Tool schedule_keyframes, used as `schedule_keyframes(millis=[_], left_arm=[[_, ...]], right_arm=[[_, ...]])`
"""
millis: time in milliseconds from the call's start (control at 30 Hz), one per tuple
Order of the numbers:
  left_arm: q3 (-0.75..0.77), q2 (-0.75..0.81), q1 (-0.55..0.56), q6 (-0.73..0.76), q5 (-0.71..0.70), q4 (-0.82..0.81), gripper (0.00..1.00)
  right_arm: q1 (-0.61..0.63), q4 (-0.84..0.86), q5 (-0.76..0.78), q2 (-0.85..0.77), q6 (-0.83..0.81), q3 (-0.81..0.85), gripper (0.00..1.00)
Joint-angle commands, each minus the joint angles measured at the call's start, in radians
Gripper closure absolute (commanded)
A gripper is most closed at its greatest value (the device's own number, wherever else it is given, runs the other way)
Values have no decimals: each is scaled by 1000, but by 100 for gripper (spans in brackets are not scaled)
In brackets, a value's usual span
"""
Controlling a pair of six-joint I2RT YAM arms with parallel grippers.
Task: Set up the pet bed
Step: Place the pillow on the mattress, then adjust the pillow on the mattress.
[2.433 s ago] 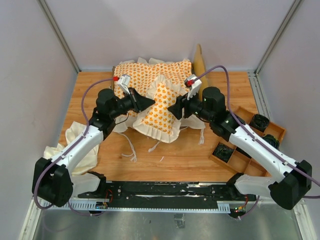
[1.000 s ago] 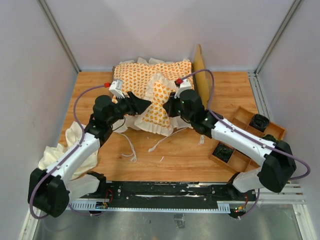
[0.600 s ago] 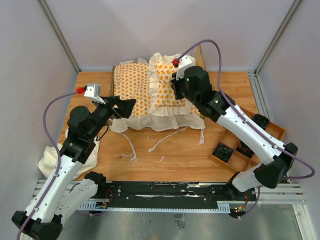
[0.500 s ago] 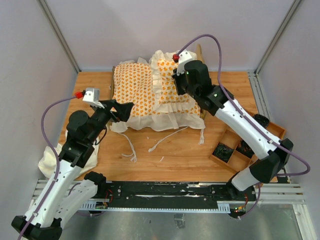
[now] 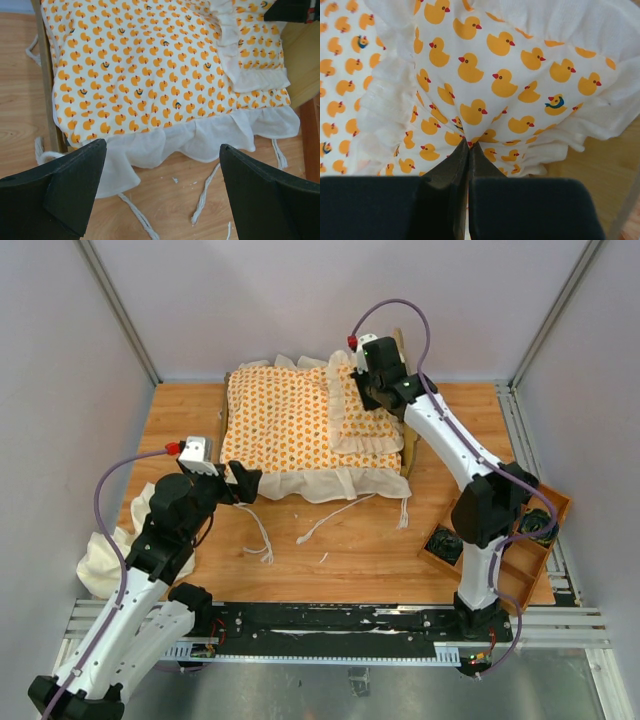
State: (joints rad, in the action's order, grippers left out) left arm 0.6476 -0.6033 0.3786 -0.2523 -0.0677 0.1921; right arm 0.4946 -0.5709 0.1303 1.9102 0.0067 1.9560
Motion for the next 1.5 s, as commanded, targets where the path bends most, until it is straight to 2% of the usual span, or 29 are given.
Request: schedule_keyframes(millis=[0, 67, 233, 367, 400, 633, 833, 900, 1000, 1067, 1233, 1467], left_arm=[[-7, 15, 6, 32, -15, 6, 1], [-9, 16, 5, 36, -15, 9, 1], [-13, 20, 5, 42, -17, 20, 1], [-18, 20, 6, 39, -12, 17, 1], [-20, 20, 5, 39, -12, 14, 1], [-22, 20, 5, 37, -13, 11, 1], [-25, 19, 5, 39, -20, 12, 1], [-25, 17, 6, 38, -21, 12, 1], [-25, 13, 5, 33, -20, 13, 1], [-26, 13, 5, 30, -18, 13, 1], [-29, 12, 6, 27, -12, 5, 1], [-29, 8, 6, 27, -1, 3, 1]], right_arm=[[-24, 17, 1, 111, 24, 38, 100], [-36, 29, 12, 153, 31, 59, 98], [-55, 38, 41, 226, 25, 100, 84], [-71, 39, 39, 236, 39, 106, 79], [-73, 38, 41, 231, 39, 106, 79], [-74, 70, 61, 207, 23, 108, 95], [-72, 78, 32, 200, 39, 107, 96], [-70, 76, -1, 191, 50, 103, 86], [-58, 72, -6, 148, 60, 91, 63], [-51, 67, -6, 113, 59, 82, 56], [-35, 51, -22, 12, 70, 19, 55], [1, 96, -108, -78, 133, -185, 61]])
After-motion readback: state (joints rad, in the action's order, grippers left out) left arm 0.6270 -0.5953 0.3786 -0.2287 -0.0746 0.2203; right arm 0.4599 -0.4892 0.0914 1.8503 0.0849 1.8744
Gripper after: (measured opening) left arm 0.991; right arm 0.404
